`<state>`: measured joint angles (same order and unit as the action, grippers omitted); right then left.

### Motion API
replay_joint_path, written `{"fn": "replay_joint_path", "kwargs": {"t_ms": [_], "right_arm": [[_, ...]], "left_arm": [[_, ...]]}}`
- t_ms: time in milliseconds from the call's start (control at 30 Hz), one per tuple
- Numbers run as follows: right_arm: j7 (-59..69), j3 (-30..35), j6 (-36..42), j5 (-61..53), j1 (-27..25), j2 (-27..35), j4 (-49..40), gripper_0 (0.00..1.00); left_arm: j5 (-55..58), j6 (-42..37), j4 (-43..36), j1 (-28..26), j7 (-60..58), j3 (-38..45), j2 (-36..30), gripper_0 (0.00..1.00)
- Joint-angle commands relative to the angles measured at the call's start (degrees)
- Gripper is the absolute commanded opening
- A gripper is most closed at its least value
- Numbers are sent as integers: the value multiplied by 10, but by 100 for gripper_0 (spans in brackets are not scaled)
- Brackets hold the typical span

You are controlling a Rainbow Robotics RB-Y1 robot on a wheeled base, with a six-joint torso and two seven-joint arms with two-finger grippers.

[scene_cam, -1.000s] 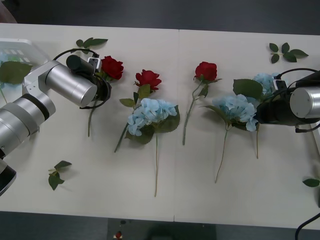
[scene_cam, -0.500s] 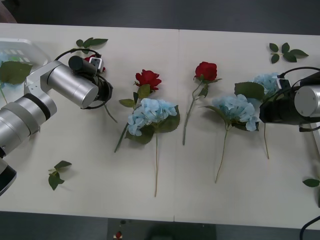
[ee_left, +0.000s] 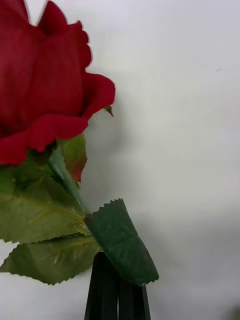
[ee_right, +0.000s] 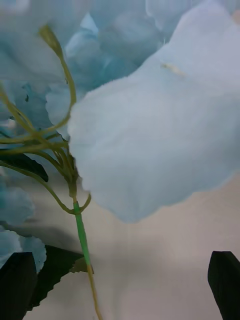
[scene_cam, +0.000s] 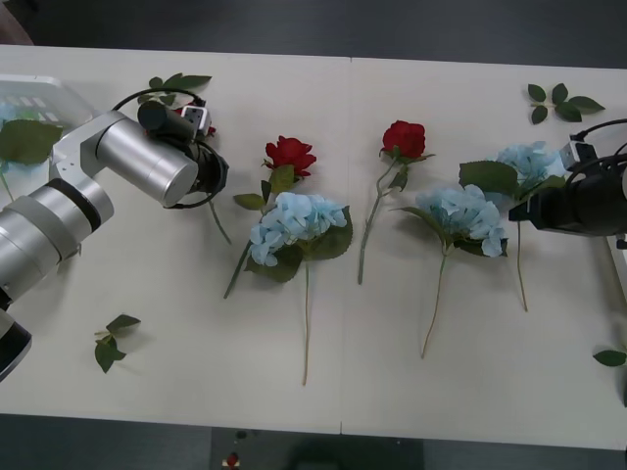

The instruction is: Put the red flowers into the right box and the blue flowers into the left box

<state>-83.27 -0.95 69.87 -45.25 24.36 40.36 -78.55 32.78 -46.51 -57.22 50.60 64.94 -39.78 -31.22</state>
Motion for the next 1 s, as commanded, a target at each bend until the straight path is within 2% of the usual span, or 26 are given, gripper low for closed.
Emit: {"fn": "replay_joint_path", "kwargs": {"t_ms": [33,267,500,600,733,1000], "right_arm": [[-42,11,-1,-30,6,30,-19,100],[-124,64,23,-122,6,32,-22,100],[-236,135,91,-230,6,32,-26,100],[-285,166,133,-295,6,31,-26,100],[-318,193,178,-370,6,31,-26,100],[-286,257,293,-515,7,32,-26,100]], "left_arm": [[26,-52,-104,17,1,34,-31,0],[137,-68,-251,17,-33,49,-79,0],[162,-40,-362,17,-118,63,-67,0],[127,-13,-404,17,-177,72,-39,0],[84,32,-423,17,-211,73,-7,0],[-50,77,-461,19,-264,73,66,0]]}}
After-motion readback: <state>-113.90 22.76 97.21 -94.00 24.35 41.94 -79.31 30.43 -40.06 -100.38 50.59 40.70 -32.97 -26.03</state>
